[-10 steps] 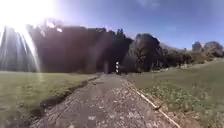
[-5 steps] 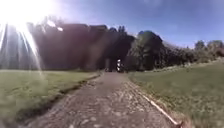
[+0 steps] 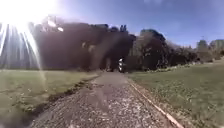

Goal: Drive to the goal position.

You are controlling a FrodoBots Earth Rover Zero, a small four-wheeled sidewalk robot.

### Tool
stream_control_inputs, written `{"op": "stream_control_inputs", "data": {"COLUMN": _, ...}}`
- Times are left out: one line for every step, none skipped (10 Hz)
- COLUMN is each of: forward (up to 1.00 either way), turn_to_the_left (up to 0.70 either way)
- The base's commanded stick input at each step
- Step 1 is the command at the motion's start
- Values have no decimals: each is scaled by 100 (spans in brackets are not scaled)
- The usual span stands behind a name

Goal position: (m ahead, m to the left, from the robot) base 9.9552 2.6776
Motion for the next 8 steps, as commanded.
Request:
{"op": "stream_control_inputs", "data": {"forward": 100, "turn_to_the_left": 0}}
{"op": "stream_control_inputs", "data": {"forward": 100, "turn_to_the_left": 0}}
{"op": "stream_control_inputs", "data": {"forward": 100, "turn_to_the_left": 0}}
{"op": "stream_control_inputs", "data": {"forward": 100, "turn_to_the_left": 0}}
{"op": "stream_control_inputs", "data": {"forward": 100, "turn_to_the_left": 0}}
{"op": "stream_control_inputs", "data": {"forward": 100, "turn_to_the_left": 0}}
{"op": "stream_control_inputs", "data": {"forward": 100, "turn_to_the_left": 0}}
{"op": "stream_control_inputs", "data": {"forward": 100, "turn_to_the_left": 0}}
